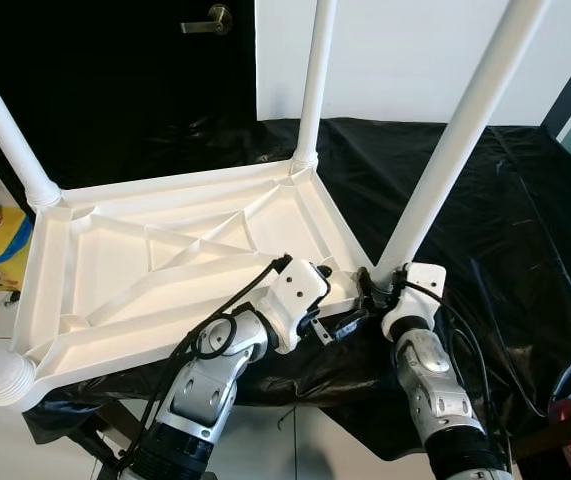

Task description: Building children table

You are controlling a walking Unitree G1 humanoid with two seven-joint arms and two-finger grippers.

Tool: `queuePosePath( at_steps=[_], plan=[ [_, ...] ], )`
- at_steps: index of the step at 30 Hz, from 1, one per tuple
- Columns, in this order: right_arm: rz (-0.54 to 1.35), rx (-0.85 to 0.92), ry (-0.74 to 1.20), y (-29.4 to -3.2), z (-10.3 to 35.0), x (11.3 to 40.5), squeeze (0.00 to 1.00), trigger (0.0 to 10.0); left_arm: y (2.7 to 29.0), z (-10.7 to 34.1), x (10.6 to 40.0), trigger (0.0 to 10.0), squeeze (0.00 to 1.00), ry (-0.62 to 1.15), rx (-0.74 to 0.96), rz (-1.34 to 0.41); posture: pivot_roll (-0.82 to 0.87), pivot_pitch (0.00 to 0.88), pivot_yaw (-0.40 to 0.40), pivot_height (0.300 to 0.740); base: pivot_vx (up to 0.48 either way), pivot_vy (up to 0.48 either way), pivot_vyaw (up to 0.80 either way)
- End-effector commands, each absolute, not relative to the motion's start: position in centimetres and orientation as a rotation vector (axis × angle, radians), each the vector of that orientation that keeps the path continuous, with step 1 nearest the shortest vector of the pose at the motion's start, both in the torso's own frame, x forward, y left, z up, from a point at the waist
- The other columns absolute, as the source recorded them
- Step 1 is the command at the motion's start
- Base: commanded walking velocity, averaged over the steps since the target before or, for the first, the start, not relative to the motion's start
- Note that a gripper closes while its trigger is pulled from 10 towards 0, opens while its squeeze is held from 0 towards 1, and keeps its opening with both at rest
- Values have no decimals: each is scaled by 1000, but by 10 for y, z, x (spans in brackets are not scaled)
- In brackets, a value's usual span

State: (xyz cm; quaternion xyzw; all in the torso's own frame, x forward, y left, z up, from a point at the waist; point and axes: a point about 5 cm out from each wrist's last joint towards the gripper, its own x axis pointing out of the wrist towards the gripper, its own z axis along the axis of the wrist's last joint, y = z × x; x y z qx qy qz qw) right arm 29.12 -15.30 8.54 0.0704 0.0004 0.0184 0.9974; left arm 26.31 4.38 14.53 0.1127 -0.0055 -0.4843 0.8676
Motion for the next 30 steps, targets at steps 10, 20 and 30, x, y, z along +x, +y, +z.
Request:
queuePosePath(
  at_steps=[10, 20, 30],
  plan=[
    [304, 72, 4, -189, 93, 291, 0, 10000, 44, 143, 264, 10000, 0, -11, 239, -974, -52, 0, -45, 740, 0, 0, 0],
    [547, -67, 36, -186, 106, 317, 0, 10000, 42, 146, 267, 10000, 0, -20, 251, -992, -46, 0, -42, 740, 0, 0, 0],
    [614, -94, 54, -177, 104, 321, 0, 0, 42, 146, 267, 10000, 0, -26, 254, -986, -34, 0, -52, 740, 0, 0, 0]
  ],
)
